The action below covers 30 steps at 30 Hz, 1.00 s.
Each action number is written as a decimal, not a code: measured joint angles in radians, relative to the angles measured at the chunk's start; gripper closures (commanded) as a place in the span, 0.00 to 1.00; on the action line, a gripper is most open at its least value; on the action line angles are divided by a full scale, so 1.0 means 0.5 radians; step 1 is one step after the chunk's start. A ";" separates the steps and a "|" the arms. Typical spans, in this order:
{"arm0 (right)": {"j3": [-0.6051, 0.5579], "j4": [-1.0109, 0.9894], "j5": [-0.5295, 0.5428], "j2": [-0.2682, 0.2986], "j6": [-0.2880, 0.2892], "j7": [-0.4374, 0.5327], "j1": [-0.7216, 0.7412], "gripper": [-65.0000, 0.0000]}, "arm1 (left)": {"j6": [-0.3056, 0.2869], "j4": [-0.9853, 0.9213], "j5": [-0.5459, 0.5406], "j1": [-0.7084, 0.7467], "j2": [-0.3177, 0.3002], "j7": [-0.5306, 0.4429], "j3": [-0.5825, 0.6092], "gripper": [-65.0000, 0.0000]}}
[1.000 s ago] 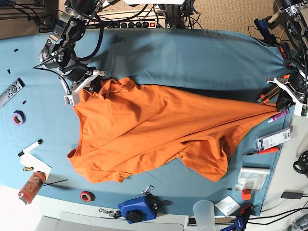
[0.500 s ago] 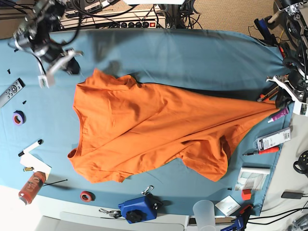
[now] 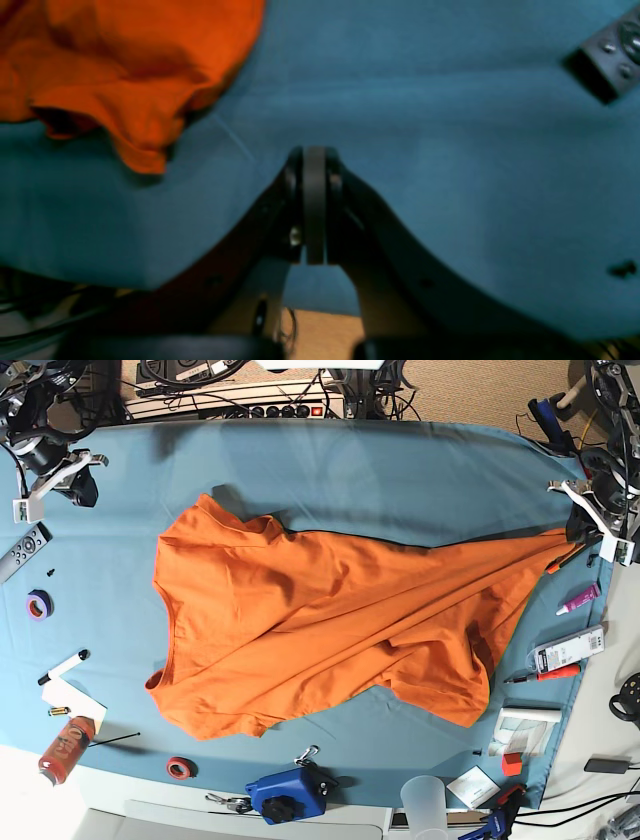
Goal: Layout the t-shirt on the table in an organized manner, then fold the t-shirt properly
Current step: 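Regrasp the shirt's shoulder edge with the right gripper, then pull the shoulder edge away from the left gripper to flatten the shirt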
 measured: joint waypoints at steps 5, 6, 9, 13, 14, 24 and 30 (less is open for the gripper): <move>-0.085 0.001 0.022 -0.024 0.001 0.001 -0.031 0.62 | 0.000 0.000 0.001 0.000 0.000 -0.069 0.000 1.00; -0.108 0.001 0.024 -0.022 0.000 0.002 -0.054 0.59 | 0.000 0.000 0.001 0.000 0.001 -0.069 0.000 1.00; -0.206 0.000 -0.010 -0.031 0.000 -0.002 -0.126 0.59 | 0.000 0.000 0.001 0.000 0.000 -0.070 0.000 1.00; -0.430 -0.129 -0.037 -0.124 0.001 0.294 -0.108 0.59 | 0.000 0.000 0.000 -0.001 0.001 -0.070 0.000 1.00; -0.484 -0.179 -0.078 -0.151 0.002 0.338 -0.094 0.59 | 0.000 0.000 0.001 -0.002 0.001 -0.070 0.000 1.00; -0.787 -0.539 -0.133 -0.268 0.002 0.376 0.151 0.59 | 0.000 0.000 0.001 -0.002 0.001 -0.102 0.000 1.00; -0.803 -0.541 -0.256 -0.314 0.002 0.377 0.242 0.60 | 0.000 0.000 0.001 -0.001 0.000 -0.101 0.000 1.00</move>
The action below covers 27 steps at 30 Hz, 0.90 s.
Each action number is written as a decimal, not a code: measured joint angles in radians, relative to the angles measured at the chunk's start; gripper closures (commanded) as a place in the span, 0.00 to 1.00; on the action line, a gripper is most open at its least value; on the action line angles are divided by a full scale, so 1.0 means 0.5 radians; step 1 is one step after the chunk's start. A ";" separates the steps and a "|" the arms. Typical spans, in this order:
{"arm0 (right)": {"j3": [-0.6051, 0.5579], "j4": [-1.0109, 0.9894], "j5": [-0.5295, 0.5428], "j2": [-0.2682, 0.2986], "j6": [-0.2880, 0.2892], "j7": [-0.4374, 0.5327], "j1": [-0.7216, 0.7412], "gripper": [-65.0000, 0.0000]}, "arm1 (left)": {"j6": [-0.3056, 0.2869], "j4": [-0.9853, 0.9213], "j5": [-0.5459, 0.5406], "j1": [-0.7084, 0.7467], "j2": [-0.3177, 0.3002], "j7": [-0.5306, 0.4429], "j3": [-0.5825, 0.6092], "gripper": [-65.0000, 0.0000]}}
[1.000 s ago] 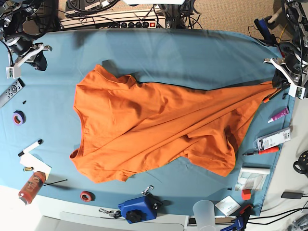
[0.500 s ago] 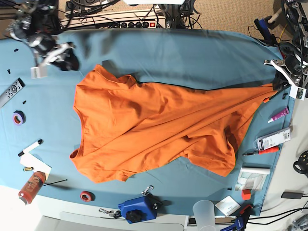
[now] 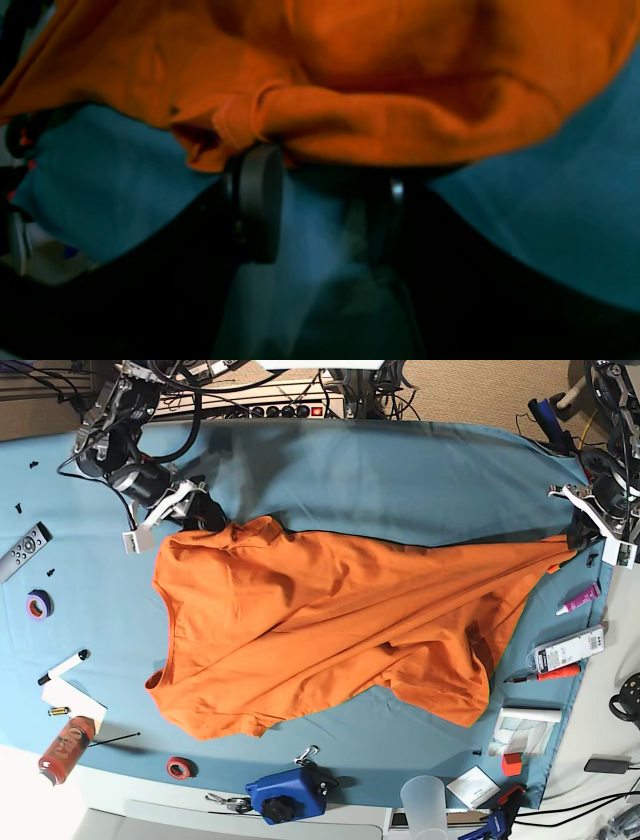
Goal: Layout the t-shirt on the table in an organized manner, then fold the t-shirt properly
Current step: 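Pull the shoulder edge away from the left gripper to flatten the shirt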
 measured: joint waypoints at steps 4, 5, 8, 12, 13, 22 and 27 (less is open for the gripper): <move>0.000 -0.002 -0.046 -0.003 -0.004 0.005 0.019 0.87 | 0.000 0.000 0.000 0.000 0.000 0.000 0.000 1.00; 0.000 -0.005 -0.070 -0.003 -0.004 -0.005 0.018 1.00 | 0.000 0.000 0.000 0.000 0.000 0.000 0.000 1.00; 0.000 -0.011 -0.073 -0.004 -0.005 -0.011 0.021 1.00 | 0.000 0.000 0.000 0.000 0.000 0.000 0.000 1.00; 0.033 -0.010 -0.044 0.004 -0.002 -0.114 0.026 1.00 | 0.000 0.000 0.000 0.000 0.000 -0.001 0.000 1.00; 0.071 -0.008 -0.034 0.007 -0.002 -0.140 0.027 1.00 | 0.000 0.000 0.000 0.000 0.000 -0.001 0.000 1.00; 0.489 0.000 0.536 0.012 -0.002 -0.385 0.018 1.00 | 0.000 0.000 0.000 0.000 0.000 -0.024 0.000 1.00; 0.690 0.002 0.703 0.014 -0.002 -0.378 0.023 1.00 | 0.000 0.000 0.000 -0.001 0.001 -0.045 0.000 1.00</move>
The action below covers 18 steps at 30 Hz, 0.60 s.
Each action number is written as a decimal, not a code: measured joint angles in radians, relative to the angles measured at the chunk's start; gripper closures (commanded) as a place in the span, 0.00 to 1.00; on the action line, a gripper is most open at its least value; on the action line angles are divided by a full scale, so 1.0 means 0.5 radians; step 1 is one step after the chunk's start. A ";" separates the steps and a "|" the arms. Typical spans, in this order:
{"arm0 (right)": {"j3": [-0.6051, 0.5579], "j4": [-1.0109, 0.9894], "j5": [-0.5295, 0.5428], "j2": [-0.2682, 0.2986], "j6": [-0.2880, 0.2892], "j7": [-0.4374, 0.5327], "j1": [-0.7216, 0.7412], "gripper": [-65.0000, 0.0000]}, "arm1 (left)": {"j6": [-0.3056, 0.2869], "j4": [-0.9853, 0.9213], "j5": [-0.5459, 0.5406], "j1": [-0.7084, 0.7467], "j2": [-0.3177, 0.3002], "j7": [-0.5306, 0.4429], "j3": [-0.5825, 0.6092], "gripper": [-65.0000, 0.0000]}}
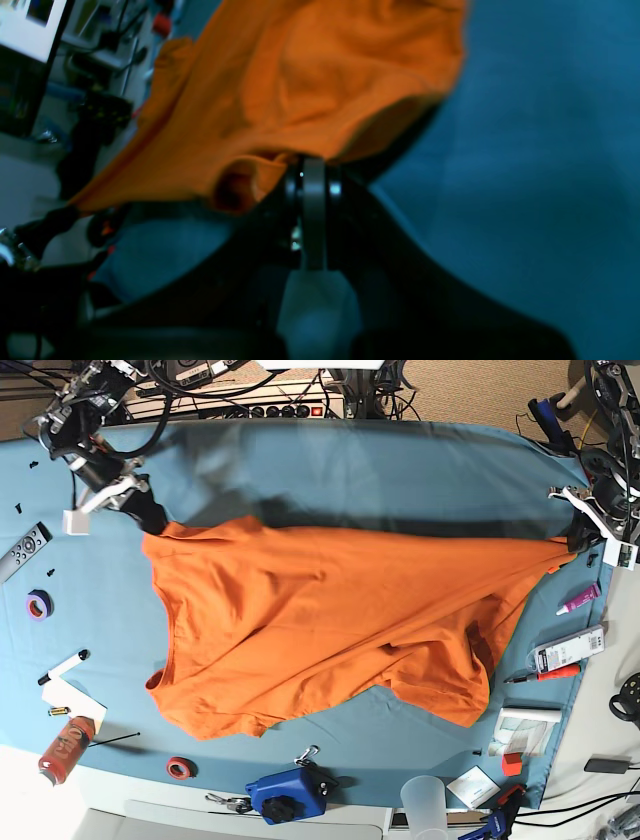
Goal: Layout the t-shirt on the table in an organized manner, then fold the t-shirt properly
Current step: 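Pull the shoulder edge away from the left gripper to flatten the shirt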
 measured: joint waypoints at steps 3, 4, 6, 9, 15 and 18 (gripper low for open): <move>0.084 0.000 0.006 0.020 0.000 0.002 -0.027 1.00 | 0.000 0.000 0.000 0.000 0.000 0.001 0.000 1.00; 0.084 0.000 0.006 0.035 0.000 0.002 -0.053 1.00 | -0.001 0.000 0.000 0.000 -0.001 0.001 0.000 1.00; 0.053 0.001 0.002 0.056 -0.001 0.002 -0.131 1.00 | -0.001 0.000 -0.001 0.000 0.000 0.000 0.000 1.00; -0.066 0.000 -0.002 0.074 -0.001 -0.003 -0.240 1.00 | 0.000 0.000 0.000 0.001 0.000 0.000 0.000 1.00; 0.022 0.001 -0.146 0.151 0.000 0.002 -0.285 1.00 | -0.002 0.000 -0.007 0.002 -0.001 0.062 0.000 1.00; -0.008 0.001 -0.129 0.198 0.001 0.001 -0.299 1.00 | -0.002 0.000 -0.014 0.009 -0.001 0.237 0.000 1.00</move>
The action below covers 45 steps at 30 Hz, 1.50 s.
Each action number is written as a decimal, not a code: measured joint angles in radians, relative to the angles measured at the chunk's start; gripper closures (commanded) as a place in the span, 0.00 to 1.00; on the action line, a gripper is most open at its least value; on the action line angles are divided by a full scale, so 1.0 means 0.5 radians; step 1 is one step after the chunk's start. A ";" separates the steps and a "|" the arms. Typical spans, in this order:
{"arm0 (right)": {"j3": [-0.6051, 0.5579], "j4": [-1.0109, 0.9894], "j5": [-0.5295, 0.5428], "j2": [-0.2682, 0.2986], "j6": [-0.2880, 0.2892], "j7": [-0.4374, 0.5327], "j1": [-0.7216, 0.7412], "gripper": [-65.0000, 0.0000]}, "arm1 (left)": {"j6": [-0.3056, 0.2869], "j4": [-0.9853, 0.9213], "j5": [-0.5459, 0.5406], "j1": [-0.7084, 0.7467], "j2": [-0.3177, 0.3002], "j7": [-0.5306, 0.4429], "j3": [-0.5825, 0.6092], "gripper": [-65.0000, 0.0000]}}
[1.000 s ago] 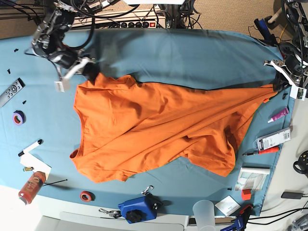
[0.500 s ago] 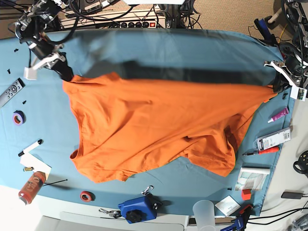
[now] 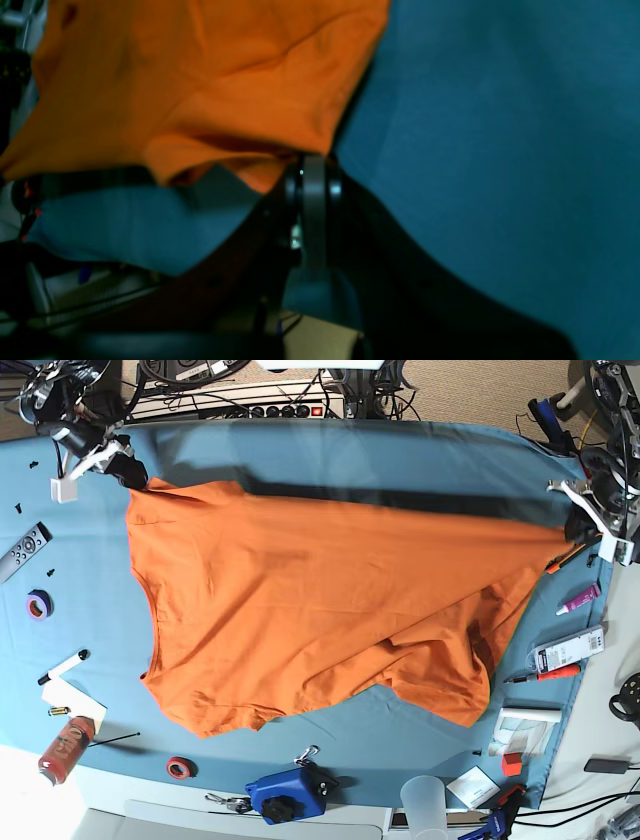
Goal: Layout the t-shirt on the table in an organized manner, then fold the t-shirt properly
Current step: 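Pull the shoulder edge away from the left gripper to flatten the shirt, then lift the shirt's edge with both grippers and pull it taut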
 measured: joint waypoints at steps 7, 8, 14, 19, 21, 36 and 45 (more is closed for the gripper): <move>0.306 0.002 0.022 0.085 -0.002 0.003 -0.071 1.00 | 0.069 0.004 -0.002 0.175 0.084 0.029 0.002 1.00; 0.295 0.001 0.114 0.089 -0.002 0.005 -0.086 1.00 | 0.069 0.004 -0.001 0.204 0.099 0.029 0.001 1.00; 0.270 0.005 0.245 0.090 -0.001 -0.012 -0.249 1.00 | 0.008 0.003 0.002 0.282 0.237 0.016 0.000 1.00; 0.264 0.008 0.436 0.107 -0.002 0.003 -0.202 1.00 | 0.008 0.004 0.008 0.281 0.269 -0.109 -0.001 1.00; 0.264 0.008 0.426 0.106 -0.001 0.002 -0.195 0.86 | 0.008 0.004 0.008 0.282 0.272 -0.108 0.000 1.00; 0.241 0.005 0.552 -0.131 0.000 0.002 -0.088 0.55 | 0.007 0.004 0.097 0.249 -0.027 -0.146 0.000 1.00; -0.001 0.002 0.365 -0.206 0.000 0.006 -0.076 0.55 | 0.007 0.004 0.098 0.249 -0.061 -0.146 0.000 1.00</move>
